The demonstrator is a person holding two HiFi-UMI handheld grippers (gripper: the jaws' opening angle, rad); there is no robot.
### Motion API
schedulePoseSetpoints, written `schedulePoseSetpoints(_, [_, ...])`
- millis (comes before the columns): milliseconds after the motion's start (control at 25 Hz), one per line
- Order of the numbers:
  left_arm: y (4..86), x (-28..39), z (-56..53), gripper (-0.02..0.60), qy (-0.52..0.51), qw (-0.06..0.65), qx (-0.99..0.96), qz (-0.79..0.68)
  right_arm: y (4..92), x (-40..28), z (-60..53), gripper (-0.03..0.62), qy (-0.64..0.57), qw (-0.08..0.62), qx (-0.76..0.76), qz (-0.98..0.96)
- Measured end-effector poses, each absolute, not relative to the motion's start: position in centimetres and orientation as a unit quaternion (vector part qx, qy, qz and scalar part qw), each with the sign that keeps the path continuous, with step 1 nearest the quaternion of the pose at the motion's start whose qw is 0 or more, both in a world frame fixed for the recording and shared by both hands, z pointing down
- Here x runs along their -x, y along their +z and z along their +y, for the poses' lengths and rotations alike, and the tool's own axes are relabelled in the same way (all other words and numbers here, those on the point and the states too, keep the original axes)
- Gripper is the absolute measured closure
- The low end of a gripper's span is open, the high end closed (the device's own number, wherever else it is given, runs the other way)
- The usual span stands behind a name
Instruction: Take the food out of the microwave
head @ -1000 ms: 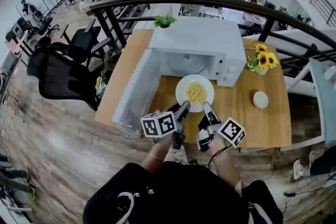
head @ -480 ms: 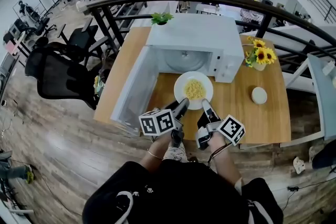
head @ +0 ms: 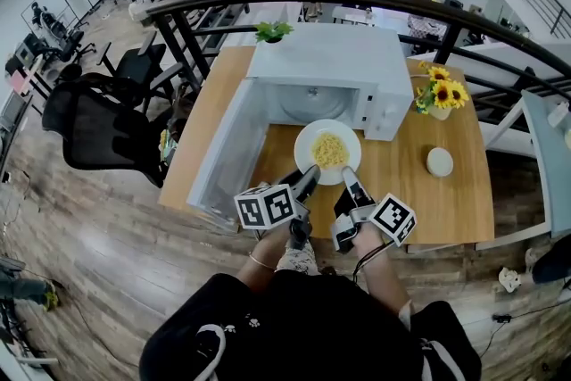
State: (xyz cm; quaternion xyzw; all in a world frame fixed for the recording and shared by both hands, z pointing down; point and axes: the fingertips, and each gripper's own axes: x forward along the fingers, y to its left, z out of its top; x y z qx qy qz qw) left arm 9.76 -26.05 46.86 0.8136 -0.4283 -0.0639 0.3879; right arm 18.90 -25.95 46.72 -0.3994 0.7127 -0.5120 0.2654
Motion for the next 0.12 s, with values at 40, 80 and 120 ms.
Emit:
schedulePoseSetpoints(40, [46.88,-9.8,-26.08,0.48,-0.063,0.388,-0.814,-0.429,46.74,-18.95,-25.98,0.563,-0.511,0.265,0.4,0.713])
schedulePoseSetpoints(80, [46.9,-9.84,-26.13,0.481,-0.063,0.387,-0.814,-0.429,46.76,-18.99,-26.03,0.563,-0.511,0.264,0.4,0.714])
schedulePoseSetpoints(120, [46.91,-9.88,-26.18,0.482,-0.062,0.387,-0.814,-0.429,46.77,-19.04,-26.08,0.563,-0.51,0.264,0.4,0.714])
